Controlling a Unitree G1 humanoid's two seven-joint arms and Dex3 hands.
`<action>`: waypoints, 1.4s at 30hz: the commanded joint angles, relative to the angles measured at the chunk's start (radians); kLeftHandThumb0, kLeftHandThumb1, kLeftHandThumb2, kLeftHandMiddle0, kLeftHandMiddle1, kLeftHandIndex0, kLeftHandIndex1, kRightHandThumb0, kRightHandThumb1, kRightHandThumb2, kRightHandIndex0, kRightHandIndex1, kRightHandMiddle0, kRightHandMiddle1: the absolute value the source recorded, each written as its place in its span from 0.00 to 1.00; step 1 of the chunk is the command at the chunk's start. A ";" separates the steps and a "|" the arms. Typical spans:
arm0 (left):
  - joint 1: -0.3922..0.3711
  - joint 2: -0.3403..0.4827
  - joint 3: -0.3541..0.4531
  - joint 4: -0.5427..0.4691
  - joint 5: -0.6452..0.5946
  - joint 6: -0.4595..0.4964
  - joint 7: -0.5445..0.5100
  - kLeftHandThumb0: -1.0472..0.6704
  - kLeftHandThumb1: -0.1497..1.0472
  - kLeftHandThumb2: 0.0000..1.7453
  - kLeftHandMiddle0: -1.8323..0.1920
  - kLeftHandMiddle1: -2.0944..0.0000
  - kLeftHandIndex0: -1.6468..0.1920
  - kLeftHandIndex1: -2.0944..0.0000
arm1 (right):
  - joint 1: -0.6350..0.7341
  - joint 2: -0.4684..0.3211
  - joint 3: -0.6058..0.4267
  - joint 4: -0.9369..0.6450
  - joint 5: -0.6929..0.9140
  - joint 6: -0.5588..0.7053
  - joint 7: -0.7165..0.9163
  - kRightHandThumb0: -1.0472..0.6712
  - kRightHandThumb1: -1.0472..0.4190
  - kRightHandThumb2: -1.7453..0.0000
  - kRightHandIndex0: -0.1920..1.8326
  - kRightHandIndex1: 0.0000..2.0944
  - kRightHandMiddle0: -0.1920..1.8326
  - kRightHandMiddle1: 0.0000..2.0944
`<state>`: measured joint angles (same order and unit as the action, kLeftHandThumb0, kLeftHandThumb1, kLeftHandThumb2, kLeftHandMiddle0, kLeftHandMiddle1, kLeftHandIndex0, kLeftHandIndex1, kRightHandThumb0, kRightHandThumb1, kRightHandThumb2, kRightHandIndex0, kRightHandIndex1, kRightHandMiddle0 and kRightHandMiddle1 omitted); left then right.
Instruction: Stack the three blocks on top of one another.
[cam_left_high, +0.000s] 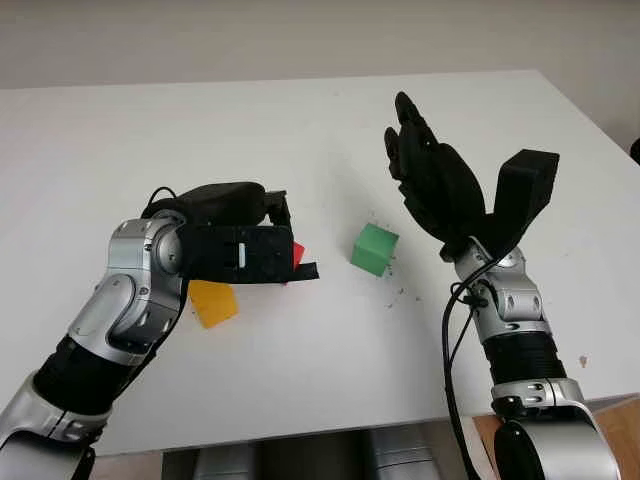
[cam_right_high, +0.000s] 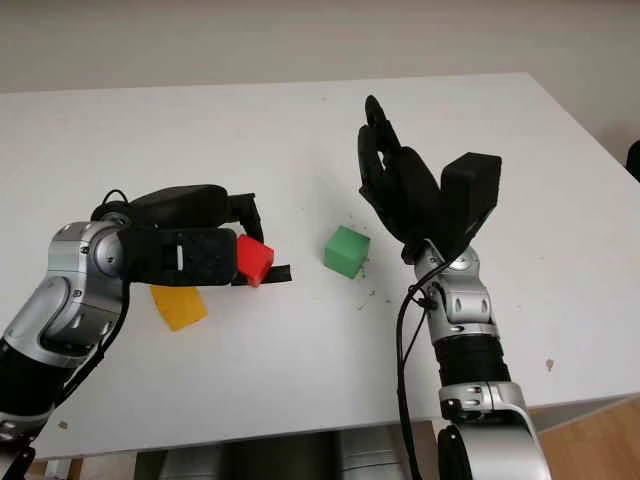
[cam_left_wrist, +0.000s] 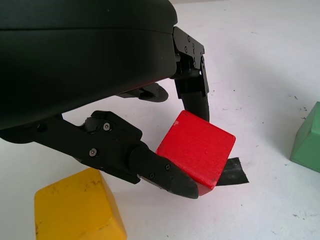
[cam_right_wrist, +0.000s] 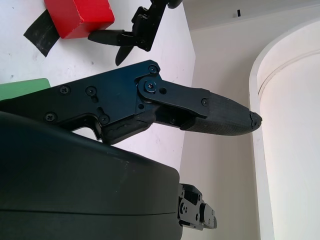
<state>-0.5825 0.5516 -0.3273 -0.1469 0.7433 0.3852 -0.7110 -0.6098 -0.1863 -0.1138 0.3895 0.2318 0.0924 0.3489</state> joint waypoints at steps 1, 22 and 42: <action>0.004 0.005 -0.005 0.001 0.000 -0.022 0.017 0.43 0.95 0.03 0.72 0.97 0.74 0.16 | -0.006 -0.001 -0.002 -0.007 -0.001 -0.008 0.002 0.16 0.00 0.61 0.00 0.00 0.00 0.00; 0.000 -0.008 0.001 0.023 -0.030 -0.033 0.021 0.34 0.94 0.03 0.74 0.98 0.72 0.24 | 0.008 0.000 -0.002 -0.032 0.000 0.002 -0.012 0.16 0.00 0.62 0.00 0.00 0.00 0.00; -0.033 0.011 -0.028 0.034 0.016 0.000 -0.064 0.20 0.92 0.03 0.92 0.99 0.92 0.97 | 0.005 -0.003 -0.003 -0.033 0.001 0.006 -0.010 0.16 0.00 0.61 0.00 0.00 0.00 0.00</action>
<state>-0.5910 0.5543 -0.3502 -0.1125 0.7558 0.3931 -0.7738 -0.6008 -0.1863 -0.1141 0.3737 0.2343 0.0981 0.3398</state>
